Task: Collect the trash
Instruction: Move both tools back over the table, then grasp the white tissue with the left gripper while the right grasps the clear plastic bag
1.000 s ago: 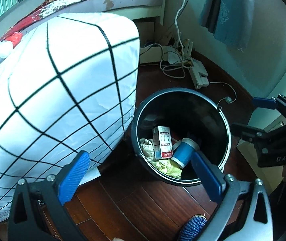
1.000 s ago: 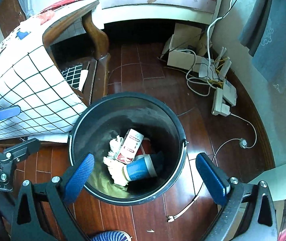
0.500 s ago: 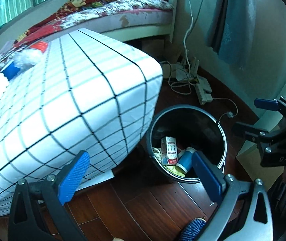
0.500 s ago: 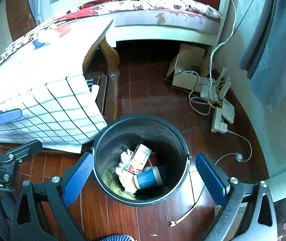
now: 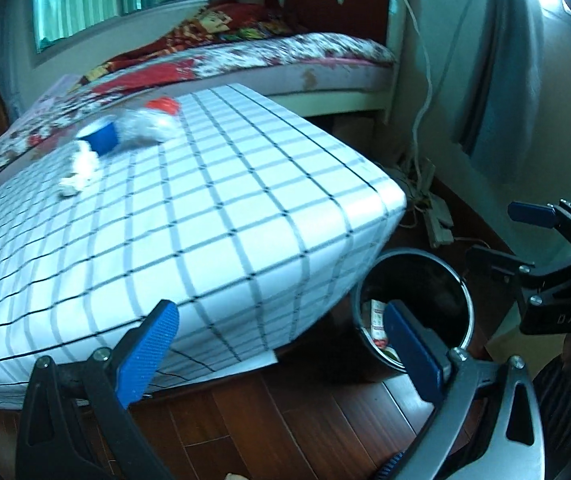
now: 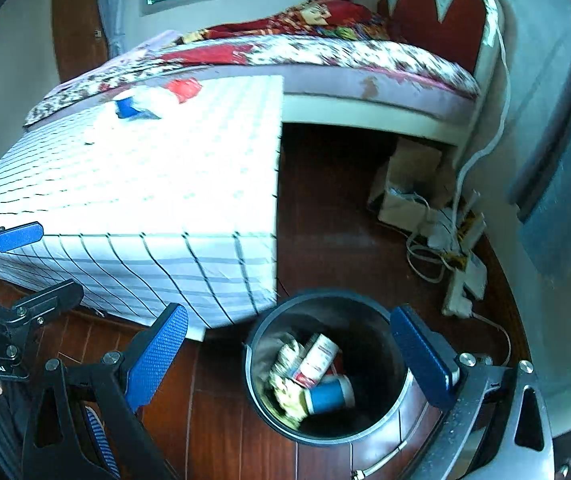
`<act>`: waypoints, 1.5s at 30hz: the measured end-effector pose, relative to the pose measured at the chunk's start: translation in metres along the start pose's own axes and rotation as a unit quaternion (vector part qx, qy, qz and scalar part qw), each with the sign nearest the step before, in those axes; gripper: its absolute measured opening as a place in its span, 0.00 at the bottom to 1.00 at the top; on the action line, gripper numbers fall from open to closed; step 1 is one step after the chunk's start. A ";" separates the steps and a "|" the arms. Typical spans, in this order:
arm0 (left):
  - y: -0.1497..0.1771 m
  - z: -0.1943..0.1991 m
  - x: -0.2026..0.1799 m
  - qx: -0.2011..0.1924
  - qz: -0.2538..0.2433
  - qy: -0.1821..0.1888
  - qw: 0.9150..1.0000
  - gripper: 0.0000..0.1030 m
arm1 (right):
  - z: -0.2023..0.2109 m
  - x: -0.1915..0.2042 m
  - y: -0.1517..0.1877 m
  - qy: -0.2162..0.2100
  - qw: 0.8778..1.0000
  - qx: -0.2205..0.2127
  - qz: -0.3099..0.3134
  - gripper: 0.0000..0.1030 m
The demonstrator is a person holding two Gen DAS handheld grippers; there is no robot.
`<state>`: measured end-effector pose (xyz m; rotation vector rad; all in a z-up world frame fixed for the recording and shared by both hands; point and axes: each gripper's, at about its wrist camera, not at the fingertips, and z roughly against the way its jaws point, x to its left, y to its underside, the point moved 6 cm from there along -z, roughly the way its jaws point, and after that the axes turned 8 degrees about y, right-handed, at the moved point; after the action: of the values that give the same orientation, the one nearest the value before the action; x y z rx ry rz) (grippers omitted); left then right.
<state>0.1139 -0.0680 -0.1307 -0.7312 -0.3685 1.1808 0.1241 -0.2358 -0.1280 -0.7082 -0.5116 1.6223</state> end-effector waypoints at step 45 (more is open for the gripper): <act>-0.118 -0.112 0.284 0.009 0.123 -0.082 0.989 0.62 | -0.222 0.236 -0.253 -0.136 0.983 -0.003 0.119 0.71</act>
<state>0.3671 0.1366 -0.1604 -0.6784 -0.4114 1.4808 0.4403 0.0263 -0.1530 -0.5692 -0.6478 1.9577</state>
